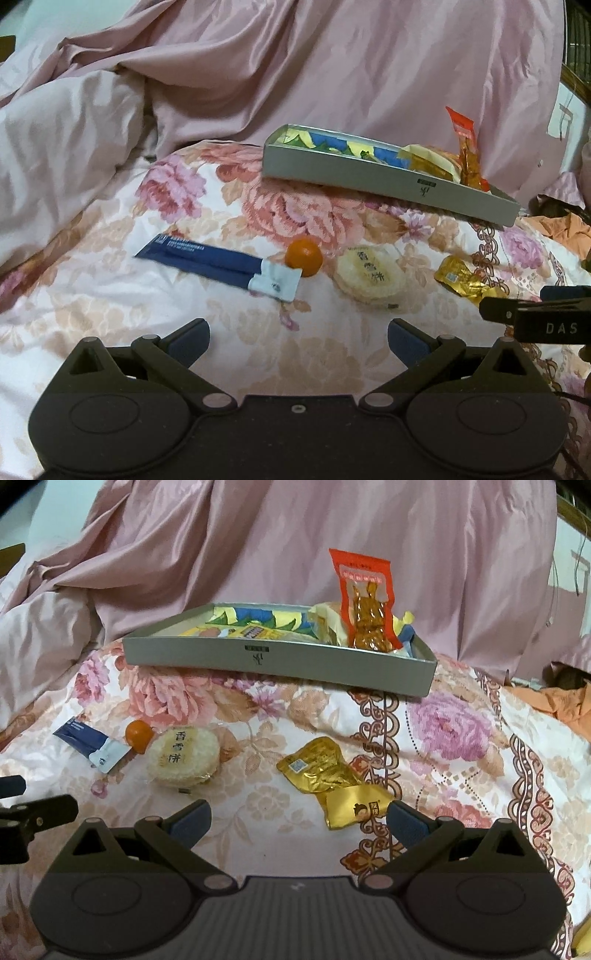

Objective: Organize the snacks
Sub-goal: 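Grasp the round rice-cake pack with the left tool while the right tool grasps the gold foil pack, then lift both held packs and carry them toward the grey tray, then lower both packs into the grey tray and open both tools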

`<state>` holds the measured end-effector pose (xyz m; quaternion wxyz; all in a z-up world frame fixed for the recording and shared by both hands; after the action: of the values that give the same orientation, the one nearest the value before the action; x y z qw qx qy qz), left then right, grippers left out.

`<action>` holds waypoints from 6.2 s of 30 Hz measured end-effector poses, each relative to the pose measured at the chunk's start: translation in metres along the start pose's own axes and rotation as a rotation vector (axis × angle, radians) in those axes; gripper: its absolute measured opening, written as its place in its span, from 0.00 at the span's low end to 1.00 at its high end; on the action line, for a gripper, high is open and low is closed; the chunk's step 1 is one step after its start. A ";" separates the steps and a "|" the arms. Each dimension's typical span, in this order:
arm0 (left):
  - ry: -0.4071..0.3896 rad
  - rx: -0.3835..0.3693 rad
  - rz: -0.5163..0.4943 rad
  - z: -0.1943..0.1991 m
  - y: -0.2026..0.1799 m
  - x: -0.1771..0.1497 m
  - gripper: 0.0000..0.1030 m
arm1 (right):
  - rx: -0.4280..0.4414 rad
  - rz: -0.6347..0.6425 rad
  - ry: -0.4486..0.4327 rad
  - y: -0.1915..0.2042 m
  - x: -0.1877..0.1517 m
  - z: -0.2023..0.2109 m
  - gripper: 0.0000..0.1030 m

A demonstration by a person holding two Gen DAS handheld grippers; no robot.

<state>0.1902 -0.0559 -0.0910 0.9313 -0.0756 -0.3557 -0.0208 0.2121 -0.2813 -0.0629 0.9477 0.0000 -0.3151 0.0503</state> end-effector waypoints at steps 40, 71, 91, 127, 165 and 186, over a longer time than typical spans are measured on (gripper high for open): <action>0.148 -0.145 -0.195 -0.114 -0.066 0.058 0.99 | 0.121 0.269 0.122 -0.038 0.048 -0.076 0.92; 0.178 -0.013 -0.173 -0.084 -0.065 0.029 0.72 | 0.231 0.326 0.166 -0.003 0.028 -0.080 0.52; 0.134 -0.026 -0.068 -0.043 -0.023 -0.015 0.73 | 0.272 0.388 0.177 0.041 -0.003 -0.062 0.66; -0.016 0.045 -0.095 -0.027 -0.025 -0.011 0.72 | -0.106 0.770 -0.221 0.077 -0.006 -0.034 0.48; -0.193 0.111 0.051 -0.045 -0.060 0.210 0.72 | -0.074 0.251 -0.581 0.005 0.152 -0.025 0.49; -0.110 0.123 0.011 -0.103 -0.072 0.210 0.72 | 0.046 0.148 -0.414 -0.007 0.160 -0.068 0.51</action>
<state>0.4084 -0.1398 -0.0183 0.9134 -0.0214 -0.4065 0.0102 0.3810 -0.2704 -0.0218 0.8563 0.0089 -0.5008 0.1259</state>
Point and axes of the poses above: each gripper's, at about its wrist camera, not at the fingertips, and z roughly against the way its jaws point, y to its left, x to its top, the point moved 8 cm from there along -z, roughly the way its jaws point, and after that the axes turned 15 degrees about y, right-handed, at the moved point
